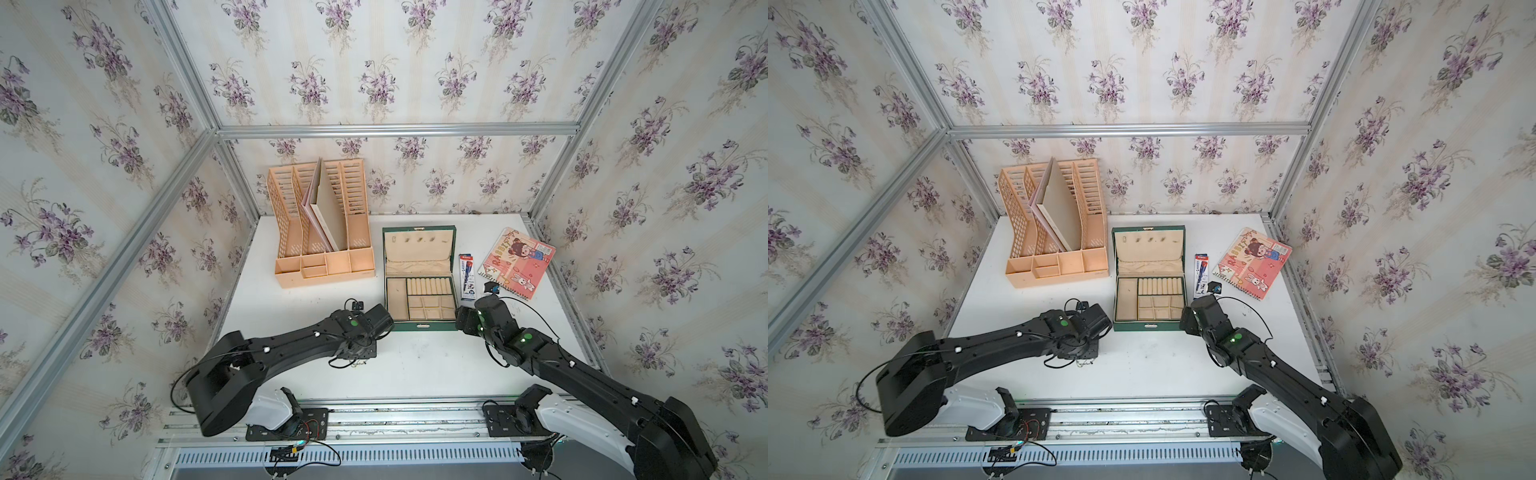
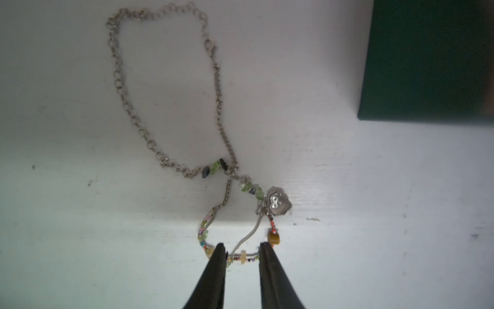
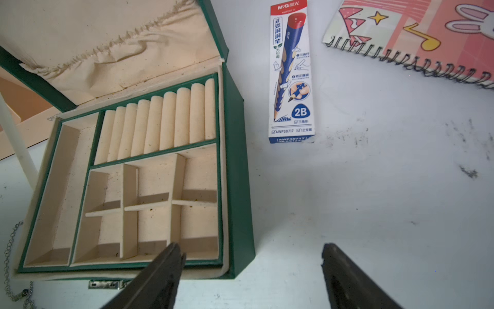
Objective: Put jewelry chain into jewelry box
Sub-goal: Pick up the necklace from the center of the board.
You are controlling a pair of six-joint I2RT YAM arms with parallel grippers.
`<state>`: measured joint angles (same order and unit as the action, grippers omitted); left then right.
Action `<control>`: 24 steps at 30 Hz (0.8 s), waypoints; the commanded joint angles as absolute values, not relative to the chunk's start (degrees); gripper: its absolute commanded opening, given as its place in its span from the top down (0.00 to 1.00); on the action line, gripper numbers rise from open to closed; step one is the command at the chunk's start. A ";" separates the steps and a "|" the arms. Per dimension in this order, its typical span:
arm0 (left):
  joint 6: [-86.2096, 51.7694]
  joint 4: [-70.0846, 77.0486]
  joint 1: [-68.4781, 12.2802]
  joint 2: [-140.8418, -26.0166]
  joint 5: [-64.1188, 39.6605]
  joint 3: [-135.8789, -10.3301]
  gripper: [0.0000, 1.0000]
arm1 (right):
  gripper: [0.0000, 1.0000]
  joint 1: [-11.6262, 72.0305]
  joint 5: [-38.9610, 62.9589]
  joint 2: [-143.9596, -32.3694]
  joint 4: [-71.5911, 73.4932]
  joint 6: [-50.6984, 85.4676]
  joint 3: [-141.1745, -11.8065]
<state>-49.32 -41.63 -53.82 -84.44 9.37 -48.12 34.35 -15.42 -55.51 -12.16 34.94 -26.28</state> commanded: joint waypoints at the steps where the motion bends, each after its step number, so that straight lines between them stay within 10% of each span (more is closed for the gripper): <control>1: -45.96 -42.04 -54.71 -88.78 9.27 -50.48 0.74 | 0.14 34.37 -15.54 -54.93 -11.76 36.01 -25.86; 24: -44.67 -43.25 -56.54 -99.11 14.15 -55.79 0.75 | 0.14 34.37 -16.23 -51.79 -12.84 36.57 -24.89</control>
<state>-45.04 -42.39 -56.62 -98.63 13.23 -56.21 34.35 -15.55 -52.12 -12.34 36.23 -24.82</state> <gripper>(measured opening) 0.259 0.863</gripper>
